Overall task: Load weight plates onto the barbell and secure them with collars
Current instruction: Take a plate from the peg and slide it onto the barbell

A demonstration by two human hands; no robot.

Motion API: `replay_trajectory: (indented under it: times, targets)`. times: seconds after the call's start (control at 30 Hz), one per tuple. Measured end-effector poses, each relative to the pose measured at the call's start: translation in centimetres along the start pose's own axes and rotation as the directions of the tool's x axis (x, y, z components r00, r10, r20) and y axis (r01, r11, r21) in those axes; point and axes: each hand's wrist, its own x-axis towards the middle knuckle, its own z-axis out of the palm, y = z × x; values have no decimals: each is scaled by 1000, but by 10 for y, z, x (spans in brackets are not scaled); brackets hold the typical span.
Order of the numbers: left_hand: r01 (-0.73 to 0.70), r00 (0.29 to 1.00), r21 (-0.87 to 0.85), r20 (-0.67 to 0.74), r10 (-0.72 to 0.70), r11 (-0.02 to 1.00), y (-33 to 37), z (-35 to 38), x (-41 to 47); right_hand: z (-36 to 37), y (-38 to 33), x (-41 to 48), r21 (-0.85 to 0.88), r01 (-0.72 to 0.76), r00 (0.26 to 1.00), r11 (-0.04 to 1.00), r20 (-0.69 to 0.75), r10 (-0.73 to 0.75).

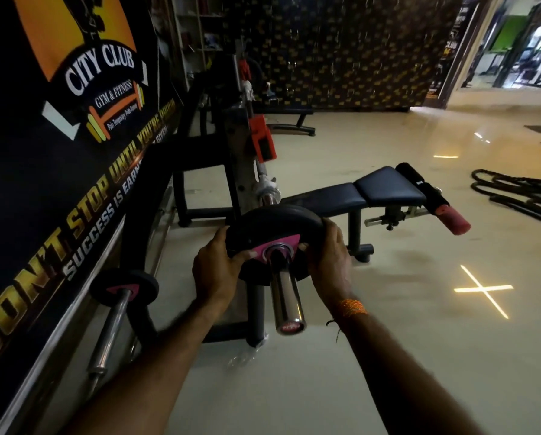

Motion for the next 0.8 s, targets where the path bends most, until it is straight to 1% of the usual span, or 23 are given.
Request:
replay_trajectory:
  times: [0.13, 0.43, 0.8]
  targets:
    - [28, 999, 65, -26, -27, 997, -5, 21, 40, 18, 7, 44, 27, 2, 999, 1000, 46, -4]
    - [59, 996, 124, -71, -51, 990, -18, 57, 115, 60, 28, 123, 76, -26, 995, 997, 95, 19]
    - [87, 994, 155, -83, -74, 984, -29, 75, 150, 77, 38, 150, 54, -25, 995, 998, 98, 20]
